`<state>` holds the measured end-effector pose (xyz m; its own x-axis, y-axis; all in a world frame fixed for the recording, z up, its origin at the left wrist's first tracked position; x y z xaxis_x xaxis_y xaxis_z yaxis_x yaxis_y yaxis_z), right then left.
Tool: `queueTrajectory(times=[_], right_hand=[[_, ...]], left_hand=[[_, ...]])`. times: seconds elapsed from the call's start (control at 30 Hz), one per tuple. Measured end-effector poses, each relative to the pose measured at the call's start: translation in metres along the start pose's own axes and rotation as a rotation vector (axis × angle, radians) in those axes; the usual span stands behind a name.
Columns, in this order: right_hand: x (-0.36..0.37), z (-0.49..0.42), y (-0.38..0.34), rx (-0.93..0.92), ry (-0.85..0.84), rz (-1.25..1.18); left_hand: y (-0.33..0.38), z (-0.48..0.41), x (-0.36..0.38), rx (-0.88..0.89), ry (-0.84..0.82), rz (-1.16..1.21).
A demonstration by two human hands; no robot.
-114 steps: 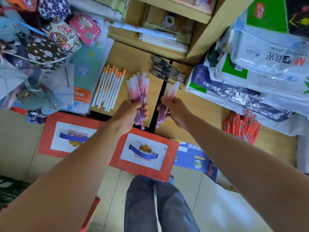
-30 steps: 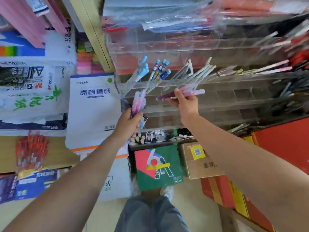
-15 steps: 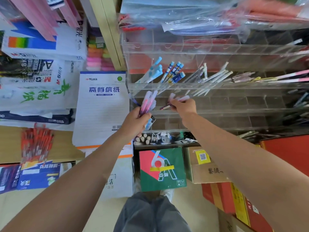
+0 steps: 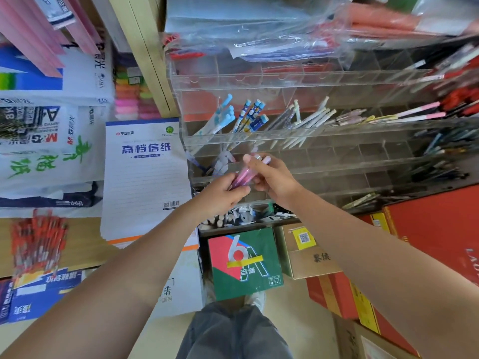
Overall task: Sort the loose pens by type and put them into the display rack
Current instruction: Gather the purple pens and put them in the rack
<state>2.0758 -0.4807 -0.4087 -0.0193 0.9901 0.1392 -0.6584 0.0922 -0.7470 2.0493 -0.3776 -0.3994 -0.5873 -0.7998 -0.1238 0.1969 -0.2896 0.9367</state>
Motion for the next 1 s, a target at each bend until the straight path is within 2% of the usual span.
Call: queueTrajectory(times=[0.27,0.4,0.53,0.77,0.9,1.0], right_hand=[[-0.004,0.011,0.008,0.065,-0.073,-0.026],[-0.033,0.008,-0.007,0.004,0.123,-0.043],[-0.08,0.01,-0.031,-0.076,0.379,-0.126],[-0.084,0.002,-0.033,-0.097,0.545,-0.213],[-0.076,-0.006,-0.023,-0.052,0.589,-0.143],[-0.07,-0.016,-0.014,0.004,0.598,0.034]], left_hand=[[0.006,-0.008,0.013,-0.002,-0.074,-0.085],[0.004,-0.013,-0.006,-0.004,0.026,-0.069],[-0.003,-0.015,-0.044,0.01,0.205,-0.285],[-0.02,-0.022,-0.036,-0.128,0.056,-0.575],[-0.023,-0.026,-0.039,-0.098,0.063,-0.595],[-0.029,-0.022,-0.043,-0.106,0.084,-0.53]])
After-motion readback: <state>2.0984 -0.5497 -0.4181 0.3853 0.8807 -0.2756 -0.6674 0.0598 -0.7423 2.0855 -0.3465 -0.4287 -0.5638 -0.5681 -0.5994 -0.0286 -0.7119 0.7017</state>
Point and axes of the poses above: each hand's wrist, its own z-axis away from the middle knuckle, its own x-axis out of the palm, y = z × x, the point moved 10 cm from there along -z, towards the middle knuckle, and after that the axes turned 9 degrees about x, right-handed, at the moved point
